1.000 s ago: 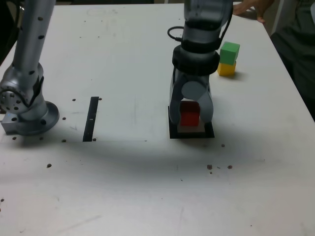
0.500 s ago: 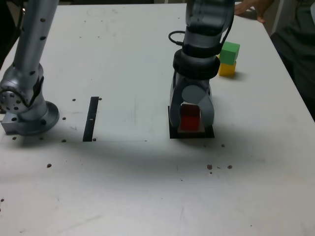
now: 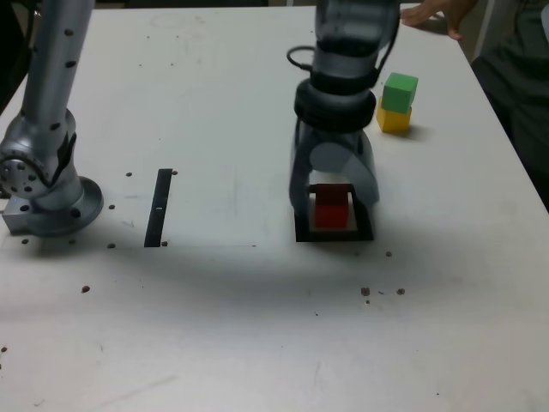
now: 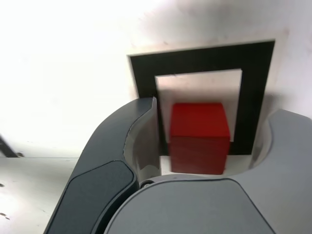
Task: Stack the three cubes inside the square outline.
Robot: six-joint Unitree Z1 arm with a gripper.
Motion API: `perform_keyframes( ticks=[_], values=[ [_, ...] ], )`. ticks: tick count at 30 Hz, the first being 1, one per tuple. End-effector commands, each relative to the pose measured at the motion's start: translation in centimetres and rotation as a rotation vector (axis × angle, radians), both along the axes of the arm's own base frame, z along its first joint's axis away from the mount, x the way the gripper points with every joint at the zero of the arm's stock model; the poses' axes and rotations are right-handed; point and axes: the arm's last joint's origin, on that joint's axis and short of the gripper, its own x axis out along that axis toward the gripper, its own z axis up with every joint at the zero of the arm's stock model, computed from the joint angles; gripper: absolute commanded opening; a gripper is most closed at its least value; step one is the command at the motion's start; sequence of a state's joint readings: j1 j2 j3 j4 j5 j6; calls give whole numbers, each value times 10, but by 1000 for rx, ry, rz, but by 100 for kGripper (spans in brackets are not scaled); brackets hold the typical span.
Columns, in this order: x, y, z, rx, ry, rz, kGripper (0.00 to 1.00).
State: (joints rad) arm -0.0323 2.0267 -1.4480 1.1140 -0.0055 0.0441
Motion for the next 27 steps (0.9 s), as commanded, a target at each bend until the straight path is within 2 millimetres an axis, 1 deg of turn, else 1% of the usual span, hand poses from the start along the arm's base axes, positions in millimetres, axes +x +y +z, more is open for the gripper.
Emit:
perform_keyframes(
  ticks=[1, 6, 10, 16, 27],
  values=[
    [-3, 8, 14, 34, -7, 17, 99],
    [-2, 22, 32, 76, 1, 19, 100],
    [7, 35, 40, 83, -5, 2, 100],
    [31, 50, 45, 89, -37, -33, 100],
    [77, 65, 62, 136, -96, -101, 100]
  ],
)
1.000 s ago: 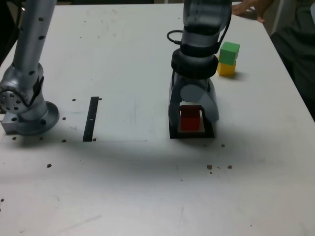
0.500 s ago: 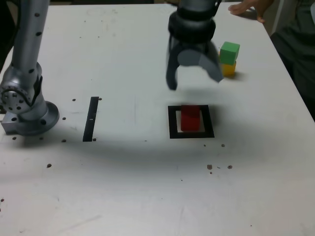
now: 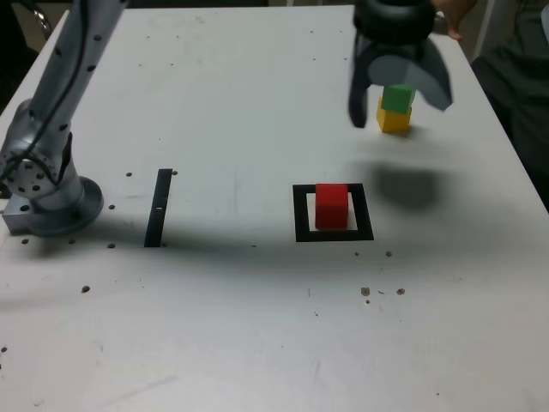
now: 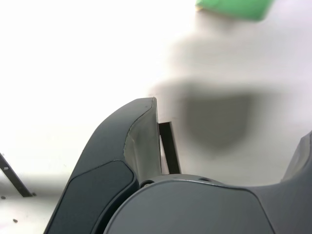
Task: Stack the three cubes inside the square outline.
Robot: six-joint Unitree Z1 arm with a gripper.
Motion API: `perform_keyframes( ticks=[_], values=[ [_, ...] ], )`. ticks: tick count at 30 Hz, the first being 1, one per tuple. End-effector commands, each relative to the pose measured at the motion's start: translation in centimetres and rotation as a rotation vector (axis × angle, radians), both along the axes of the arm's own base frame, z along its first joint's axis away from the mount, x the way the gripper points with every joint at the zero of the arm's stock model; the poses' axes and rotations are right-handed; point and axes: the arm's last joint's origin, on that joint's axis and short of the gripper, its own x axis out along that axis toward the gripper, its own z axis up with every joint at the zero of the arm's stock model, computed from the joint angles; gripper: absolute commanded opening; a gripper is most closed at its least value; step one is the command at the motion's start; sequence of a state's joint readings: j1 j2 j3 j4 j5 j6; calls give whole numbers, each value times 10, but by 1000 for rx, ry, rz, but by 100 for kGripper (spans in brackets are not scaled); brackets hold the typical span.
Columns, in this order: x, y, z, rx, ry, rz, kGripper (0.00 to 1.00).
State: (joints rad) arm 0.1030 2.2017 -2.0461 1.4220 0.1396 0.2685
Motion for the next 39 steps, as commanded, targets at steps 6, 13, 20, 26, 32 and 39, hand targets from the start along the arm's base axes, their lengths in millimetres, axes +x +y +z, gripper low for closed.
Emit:
perform_keyframes(
  ticks=[6, 13, 20, 26, 32, 39],
  values=[
    [26, 9, 8, 29, -60, -56, 100],
    [48, 21, 10, 49, -136, -90, 100],
    [64, 38, 10, 63, -201, -85, 100],
    [73, 53, -3, 44, -206, -73, 100],
    [80, 63, -18, 24, -201, -61, 100],
    [80, 76, -30, 7, -170, -35, 100]
  ],
)
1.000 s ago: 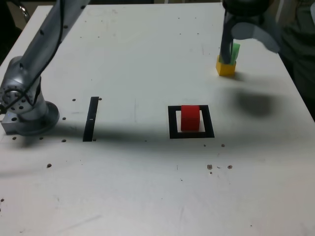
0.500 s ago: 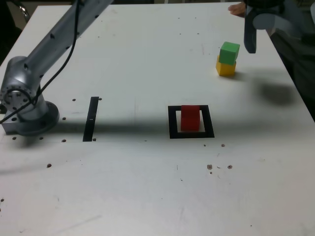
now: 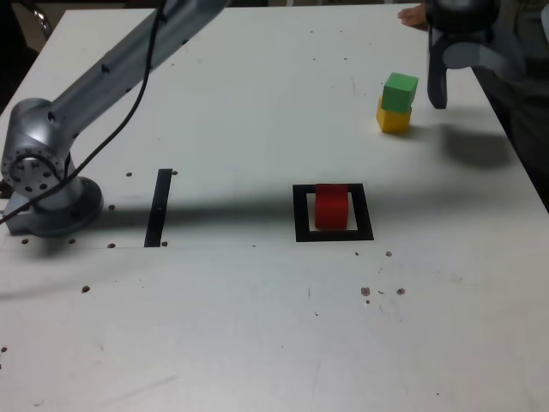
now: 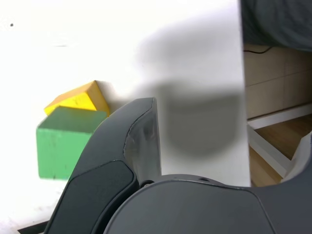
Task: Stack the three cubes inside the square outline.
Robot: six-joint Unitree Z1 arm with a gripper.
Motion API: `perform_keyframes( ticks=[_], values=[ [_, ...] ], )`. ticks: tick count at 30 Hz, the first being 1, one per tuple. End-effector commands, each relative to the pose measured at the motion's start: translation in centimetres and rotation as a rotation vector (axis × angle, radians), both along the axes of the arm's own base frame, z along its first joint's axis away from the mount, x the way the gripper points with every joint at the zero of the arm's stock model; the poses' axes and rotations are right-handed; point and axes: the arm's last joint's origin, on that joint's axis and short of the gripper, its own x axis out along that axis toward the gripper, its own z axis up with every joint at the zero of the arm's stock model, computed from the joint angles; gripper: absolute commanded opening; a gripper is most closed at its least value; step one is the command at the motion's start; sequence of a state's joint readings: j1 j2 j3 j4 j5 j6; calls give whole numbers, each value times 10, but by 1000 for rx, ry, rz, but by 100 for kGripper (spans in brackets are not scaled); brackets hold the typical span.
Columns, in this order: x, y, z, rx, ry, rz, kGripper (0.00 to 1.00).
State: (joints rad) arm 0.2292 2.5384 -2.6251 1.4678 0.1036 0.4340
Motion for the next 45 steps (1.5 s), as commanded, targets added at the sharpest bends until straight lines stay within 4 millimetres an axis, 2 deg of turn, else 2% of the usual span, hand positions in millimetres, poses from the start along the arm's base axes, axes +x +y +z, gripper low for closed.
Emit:
perform_keyframes(
  ticks=[1, 9, 24, 34, 45],
  values=[
    [-2, 4, -1, -4, 14, 12, 100],
    [-11, 5, -2, -17, 70, 49, 100],
    [-35, -5, 10, -18, 153, 100, 99],
    [-40, -6, 5, -28, 191, 117, 99],
    [-48, 4, -8, -46, 252, 165, 99]
  ],
)
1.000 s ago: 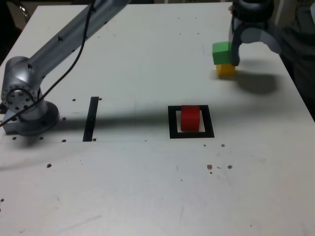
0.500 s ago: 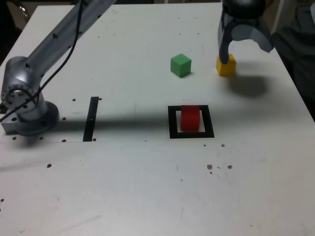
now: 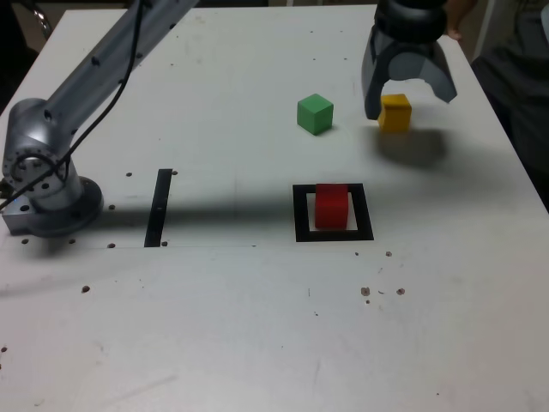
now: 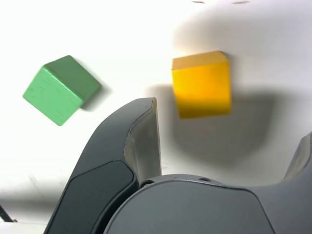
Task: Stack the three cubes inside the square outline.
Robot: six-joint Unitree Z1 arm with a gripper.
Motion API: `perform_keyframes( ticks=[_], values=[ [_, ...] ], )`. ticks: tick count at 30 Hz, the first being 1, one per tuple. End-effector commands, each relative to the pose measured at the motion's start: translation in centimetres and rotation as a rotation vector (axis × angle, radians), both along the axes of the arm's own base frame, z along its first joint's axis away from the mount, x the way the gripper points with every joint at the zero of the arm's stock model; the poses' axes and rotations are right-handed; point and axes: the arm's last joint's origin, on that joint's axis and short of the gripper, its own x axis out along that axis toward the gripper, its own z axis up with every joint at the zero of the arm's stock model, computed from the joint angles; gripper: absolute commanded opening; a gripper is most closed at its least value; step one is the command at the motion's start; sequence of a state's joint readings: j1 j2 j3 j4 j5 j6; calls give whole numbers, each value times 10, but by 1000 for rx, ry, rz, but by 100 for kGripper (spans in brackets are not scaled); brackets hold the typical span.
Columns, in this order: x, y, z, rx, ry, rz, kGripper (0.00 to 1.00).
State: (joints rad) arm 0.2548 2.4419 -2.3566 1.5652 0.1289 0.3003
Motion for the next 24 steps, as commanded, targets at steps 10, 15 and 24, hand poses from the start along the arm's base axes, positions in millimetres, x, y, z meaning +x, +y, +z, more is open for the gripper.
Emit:
perform_keyframes(
  ticks=[10, 15, 24],
  values=[
    [1, 12, -15, -34, 28, 32, 99],
    [5, 20, -26, -46, 36, 47, 98],
    [8, 23, -35, -49, 49, 69, 90]
  ],
)
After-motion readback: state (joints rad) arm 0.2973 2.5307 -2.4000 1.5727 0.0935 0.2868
